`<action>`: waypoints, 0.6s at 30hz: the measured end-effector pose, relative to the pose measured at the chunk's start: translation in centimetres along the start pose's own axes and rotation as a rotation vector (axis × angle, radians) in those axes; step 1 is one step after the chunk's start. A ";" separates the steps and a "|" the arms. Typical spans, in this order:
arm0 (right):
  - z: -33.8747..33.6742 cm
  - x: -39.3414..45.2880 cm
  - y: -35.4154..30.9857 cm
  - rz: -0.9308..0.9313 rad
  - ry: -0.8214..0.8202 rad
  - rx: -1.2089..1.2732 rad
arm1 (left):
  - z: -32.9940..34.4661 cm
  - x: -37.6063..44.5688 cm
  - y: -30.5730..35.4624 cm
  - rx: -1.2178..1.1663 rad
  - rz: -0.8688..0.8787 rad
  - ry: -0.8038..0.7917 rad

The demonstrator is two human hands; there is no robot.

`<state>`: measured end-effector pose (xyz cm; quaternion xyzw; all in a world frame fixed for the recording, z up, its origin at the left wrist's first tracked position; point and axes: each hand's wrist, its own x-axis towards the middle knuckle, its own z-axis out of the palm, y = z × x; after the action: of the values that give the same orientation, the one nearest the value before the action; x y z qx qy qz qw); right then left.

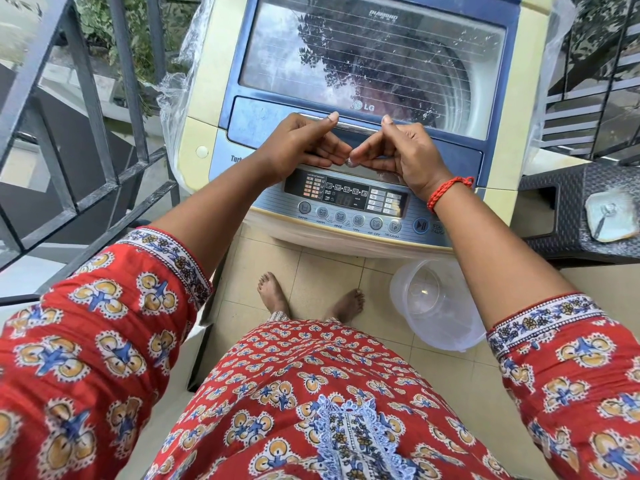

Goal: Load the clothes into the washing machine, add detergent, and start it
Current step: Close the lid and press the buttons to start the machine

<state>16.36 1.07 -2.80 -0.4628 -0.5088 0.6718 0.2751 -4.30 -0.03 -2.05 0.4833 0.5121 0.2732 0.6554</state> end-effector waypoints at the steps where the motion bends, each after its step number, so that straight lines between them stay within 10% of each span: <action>1: 0.0 0.0 0.0 0.000 0.000 0.002 | 0.0 0.0 0.0 0.000 0.001 0.001; 18: 0.1 0.1 0.2 0.000 0.009 0.018 | 0.1 0.0 0.0 0.003 -0.003 -0.002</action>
<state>16.29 1.05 -3.00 -0.4633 -0.5017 0.6742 0.2813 -4.26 -0.07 -1.99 0.4838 0.5125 0.2709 0.6557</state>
